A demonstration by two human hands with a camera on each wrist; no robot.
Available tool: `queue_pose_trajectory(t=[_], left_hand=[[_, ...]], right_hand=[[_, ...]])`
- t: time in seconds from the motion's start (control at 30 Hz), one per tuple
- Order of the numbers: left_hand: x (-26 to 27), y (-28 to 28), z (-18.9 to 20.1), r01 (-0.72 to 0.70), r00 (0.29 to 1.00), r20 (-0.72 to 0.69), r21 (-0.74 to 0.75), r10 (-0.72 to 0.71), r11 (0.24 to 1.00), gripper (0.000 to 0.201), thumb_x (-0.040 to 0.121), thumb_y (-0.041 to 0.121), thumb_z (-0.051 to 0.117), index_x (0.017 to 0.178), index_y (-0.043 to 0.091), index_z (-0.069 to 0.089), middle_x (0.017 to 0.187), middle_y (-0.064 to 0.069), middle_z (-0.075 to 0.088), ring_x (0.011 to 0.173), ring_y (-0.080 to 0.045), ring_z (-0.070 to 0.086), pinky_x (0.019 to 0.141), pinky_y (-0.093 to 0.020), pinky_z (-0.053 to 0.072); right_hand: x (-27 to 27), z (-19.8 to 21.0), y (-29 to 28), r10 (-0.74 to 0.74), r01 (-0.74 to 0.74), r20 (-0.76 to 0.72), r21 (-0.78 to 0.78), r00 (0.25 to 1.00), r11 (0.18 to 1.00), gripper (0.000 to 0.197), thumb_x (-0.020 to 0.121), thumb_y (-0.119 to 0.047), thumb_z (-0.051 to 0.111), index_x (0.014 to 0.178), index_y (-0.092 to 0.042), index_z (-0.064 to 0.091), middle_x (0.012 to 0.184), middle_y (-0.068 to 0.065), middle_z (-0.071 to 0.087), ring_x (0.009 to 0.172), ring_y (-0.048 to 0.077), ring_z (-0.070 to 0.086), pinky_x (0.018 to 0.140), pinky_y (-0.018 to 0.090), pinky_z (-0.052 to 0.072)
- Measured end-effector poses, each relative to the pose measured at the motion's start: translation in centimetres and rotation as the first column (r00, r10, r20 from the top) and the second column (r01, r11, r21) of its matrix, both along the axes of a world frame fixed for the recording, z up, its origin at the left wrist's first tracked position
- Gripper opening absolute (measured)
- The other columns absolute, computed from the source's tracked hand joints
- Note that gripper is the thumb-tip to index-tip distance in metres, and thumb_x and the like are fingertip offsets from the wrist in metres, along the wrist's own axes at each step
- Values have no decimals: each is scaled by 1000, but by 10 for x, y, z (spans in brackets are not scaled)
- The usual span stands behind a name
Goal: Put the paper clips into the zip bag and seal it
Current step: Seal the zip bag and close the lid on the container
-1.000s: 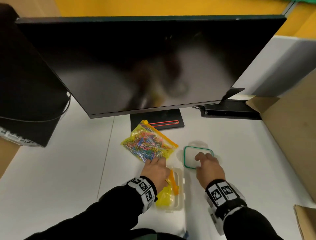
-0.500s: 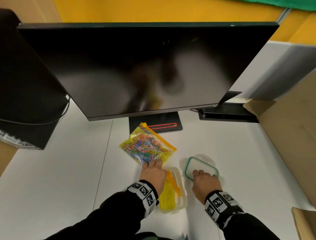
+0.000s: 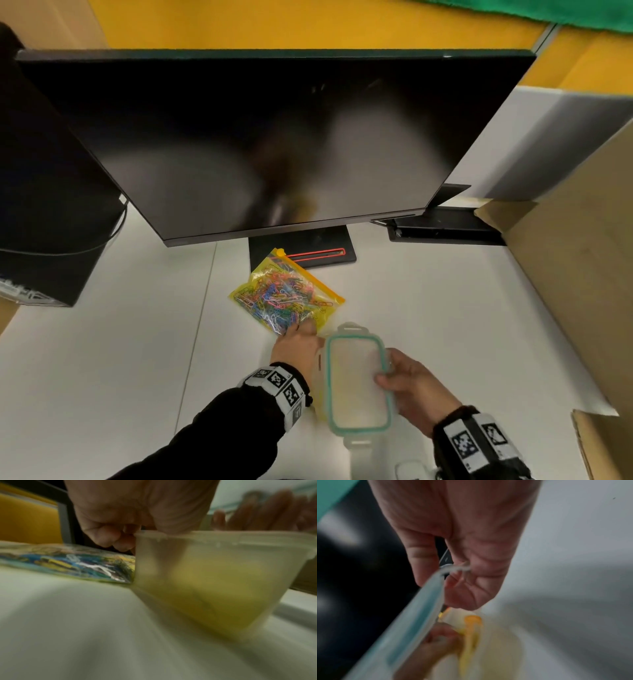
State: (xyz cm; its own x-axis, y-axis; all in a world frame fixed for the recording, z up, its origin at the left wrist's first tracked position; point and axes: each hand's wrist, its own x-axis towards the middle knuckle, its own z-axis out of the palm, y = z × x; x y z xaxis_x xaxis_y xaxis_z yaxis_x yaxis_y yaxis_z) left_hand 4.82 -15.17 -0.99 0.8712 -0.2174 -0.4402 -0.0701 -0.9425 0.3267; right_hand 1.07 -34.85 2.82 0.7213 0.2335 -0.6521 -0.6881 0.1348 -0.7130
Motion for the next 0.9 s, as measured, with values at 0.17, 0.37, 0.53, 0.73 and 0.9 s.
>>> queue_pose_trajectory(t=[0.17,0.37,0.53,0.73,0.9], left_hand=[[-6,14,1,-303,953,-146,-481,265,822,16,78,1,58,86,14,62,88,-7,57,75,-22,57,68,-31,50],[-4,29,3,-477,876,-358,-737,322,479,27,88,8,55,84,30,70,91,1,70,86,-16,65,75,-26,55],[-1,27,5,-542,837,-402,-702,371,462,9,83,23,64,92,23,67,89,2,67,85,-15,62,72,-22,52],[4,19,-5,-529,843,-281,-589,459,611,32,72,25,74,100,19,60,86,-3,61,84,-19,61,83,-29,51],[5,20,-9,-534,845,-338,-579,415,616,20,71,28,74,81,26,57,78,1,58,76,-17,58,70,-25,46]], right_hand=[[0,-17,6,124,-90,89,-317,988,944,32,65,-18,67,96,-16,60,82,2,64,75,21,60,64,33,46],[8,-20,15,148,-71,117,-499,982,864,24,80,3,63,94,-10,47,60,-2,46,53,13,48,50,25,41],[11,-28,20,64,-14,74,-539,995,842,28,80,-5,64,94,-11,41,79,9,49,67,21,51,54,30,43],[14,-27,20,39,-79,-87,-520,995,851,27,83,-22,67,79,-15,41,85,13,56,67,27,55,55,32,51],[11,-19,15,-110,52,-166,-318,980,947,25,81,-4,67,68,-8,47,58,9,55,51,22,54,53,34,53]])
